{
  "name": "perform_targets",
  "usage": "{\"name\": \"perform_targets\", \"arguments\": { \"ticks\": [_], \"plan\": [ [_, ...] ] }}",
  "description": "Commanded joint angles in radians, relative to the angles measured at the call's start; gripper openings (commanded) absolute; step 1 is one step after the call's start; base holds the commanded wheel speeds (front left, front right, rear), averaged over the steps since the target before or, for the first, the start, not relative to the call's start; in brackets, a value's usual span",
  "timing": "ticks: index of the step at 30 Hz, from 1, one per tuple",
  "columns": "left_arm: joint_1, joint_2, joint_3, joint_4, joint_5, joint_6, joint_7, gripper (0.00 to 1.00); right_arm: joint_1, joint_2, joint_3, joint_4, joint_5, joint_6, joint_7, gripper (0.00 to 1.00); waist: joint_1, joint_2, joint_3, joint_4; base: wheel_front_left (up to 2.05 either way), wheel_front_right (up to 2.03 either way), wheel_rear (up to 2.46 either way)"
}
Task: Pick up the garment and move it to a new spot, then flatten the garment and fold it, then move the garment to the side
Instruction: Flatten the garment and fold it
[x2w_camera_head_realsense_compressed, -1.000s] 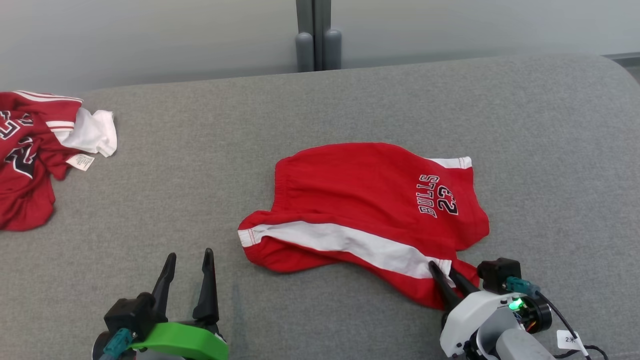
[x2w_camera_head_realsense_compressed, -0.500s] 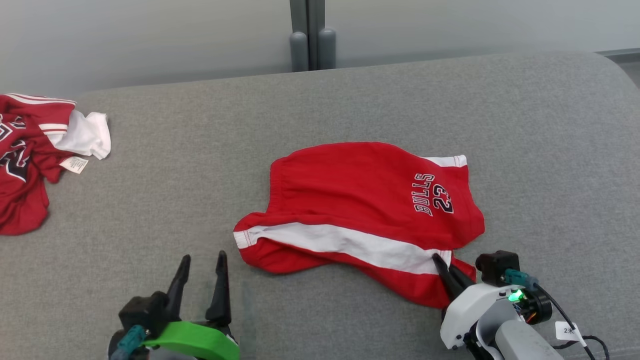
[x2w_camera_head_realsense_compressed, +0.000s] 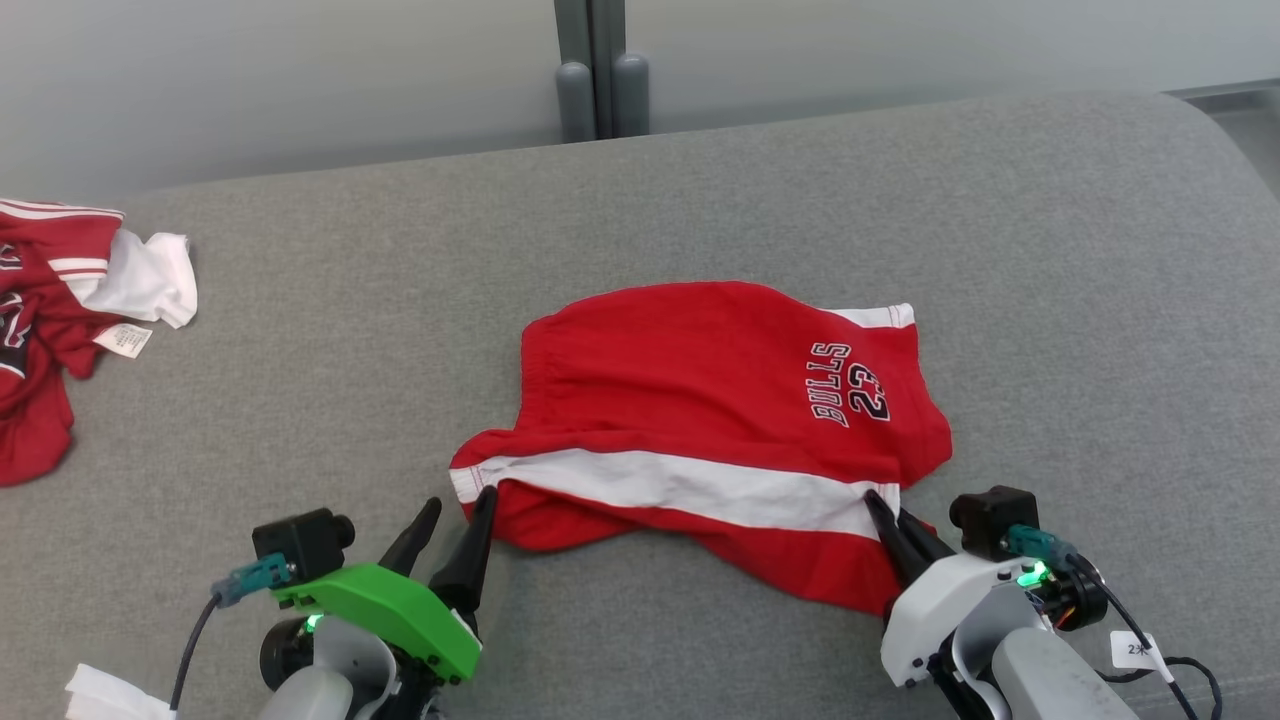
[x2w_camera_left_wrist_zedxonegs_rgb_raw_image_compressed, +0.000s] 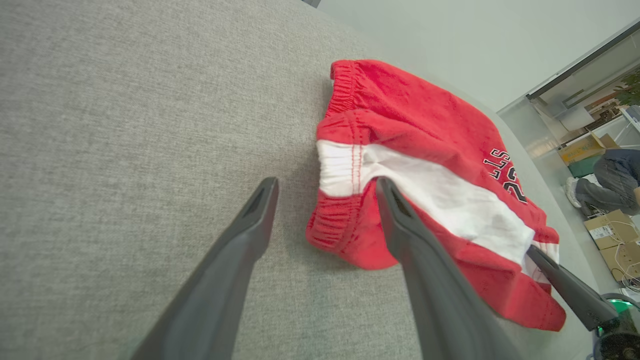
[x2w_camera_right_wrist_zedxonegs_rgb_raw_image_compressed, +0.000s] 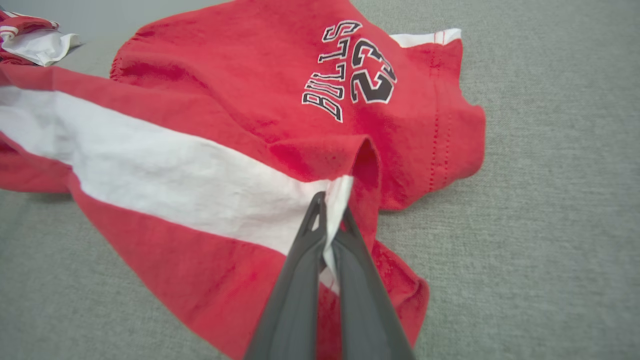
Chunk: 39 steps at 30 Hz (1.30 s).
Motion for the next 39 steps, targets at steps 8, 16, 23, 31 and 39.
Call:
{"name": "perform_targets", "arguments": {
  "ticks": [8,16,23,31,39],
  "plan": [
    [-0.055,0.079,-0.104,-0.031,-0.151,-0.004,-0.007,1.00,0.015,-0.004,0.019,-0.018,0.001,-0.001,0.011,0.00,0.0000,0.0000,0.002,-0.015,0.00,0.00,0.00],
    [-0.106,0.115,-0.197,-0.010,-0.218,-0.004,-0.031,1.00,0.018,-0.003,0.023,-0.026,-0.004,-0.001,0.018,0.00,0.0000,0.0000,0.005,-0.022,0.00,0.00,0.00],
    [-0.162,0.124,-0.255,0.023,-0.262,-0.004,-0.068,0.38,0.015,-0.003,0.031,-0.035,-0.002,-0.001,0.020,0.00,0.0000,0.0000,0.013,-0.029,0.00,0.00,0.00],
    [-0.226,0.118,-0.324,0.083,-0.292,-0.004,-0.098,0.00,0.005,-0.003,0.036,-0.046,-0.001,-0.001,0.020,0.00,0.0000,0.0000,0.029,-0.034,0.00,0.00,0.00],
    [-0.272,0.142,-0.364,0.076,-0.294,-0.004,-0.187,0.00,-0.013,-0.003,0.033,-0.083,0.013,-0.001,0.001,0.00,0.0000,0.0000,0.032,-0.042,0.00,0.00,0.00]
  ]
}}
